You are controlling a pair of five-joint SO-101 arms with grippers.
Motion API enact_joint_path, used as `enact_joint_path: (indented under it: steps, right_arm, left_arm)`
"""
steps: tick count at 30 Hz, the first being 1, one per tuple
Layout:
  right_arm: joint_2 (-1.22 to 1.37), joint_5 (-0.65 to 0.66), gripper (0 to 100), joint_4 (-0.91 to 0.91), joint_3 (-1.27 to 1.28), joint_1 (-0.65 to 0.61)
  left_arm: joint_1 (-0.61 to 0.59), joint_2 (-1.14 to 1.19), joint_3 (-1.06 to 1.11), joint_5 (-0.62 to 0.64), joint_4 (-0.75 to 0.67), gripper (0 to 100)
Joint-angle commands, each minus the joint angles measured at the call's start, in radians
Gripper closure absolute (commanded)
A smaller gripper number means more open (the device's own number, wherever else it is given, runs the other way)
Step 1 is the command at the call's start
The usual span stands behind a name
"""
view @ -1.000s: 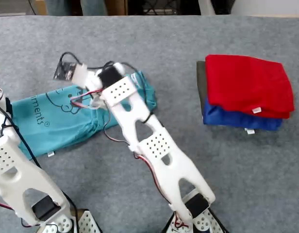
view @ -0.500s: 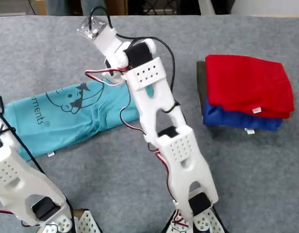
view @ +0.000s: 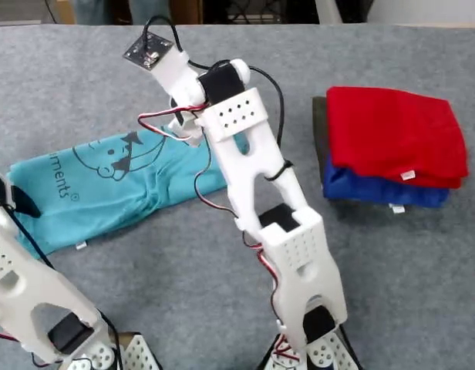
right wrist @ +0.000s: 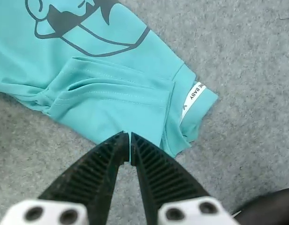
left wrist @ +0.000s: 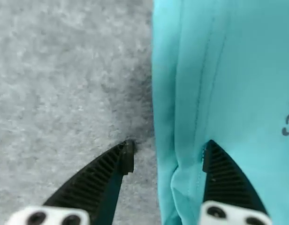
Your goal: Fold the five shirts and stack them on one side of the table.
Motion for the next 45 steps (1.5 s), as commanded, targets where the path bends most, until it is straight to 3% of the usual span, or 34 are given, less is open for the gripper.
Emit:
enact_joint_path:
  steps: [1,6,17,22,37,45]
  right_arm:
    - [-0.076,-0.008,98.4,0.008,-0.002,-0.003]
    - [-0.077,-0.008,98.4,0.008,-0.005,-0.026]
    - [-0.077,-0.008,98.4,0.008,-0.012,-0.032]
    - [-0.077,-0.006,98.4,0.008,-0.012,-0.032]
    - [-0.173,0.000,98.4,0.006,-0.013,-0.002]
    - [-0.255,0.000,98.4,0.006,-0.013,0.089]
  left_arm:
    - [0.010,0.005,-0.054,-0.014,0.005,74]
    - [0.013,0.009,-0.064,-0.014,0.009,75]
    - [0.053,0.124,-0.168,-0.021,0.123,97]
    - [0.051,0.195,-0.318,-0.021,0.247,97]
    - [-0.120,0.144,-0.555,-0.077,0.250,97]
    - [-0.031,0.120,-0.552,-0.031,0.253,97]
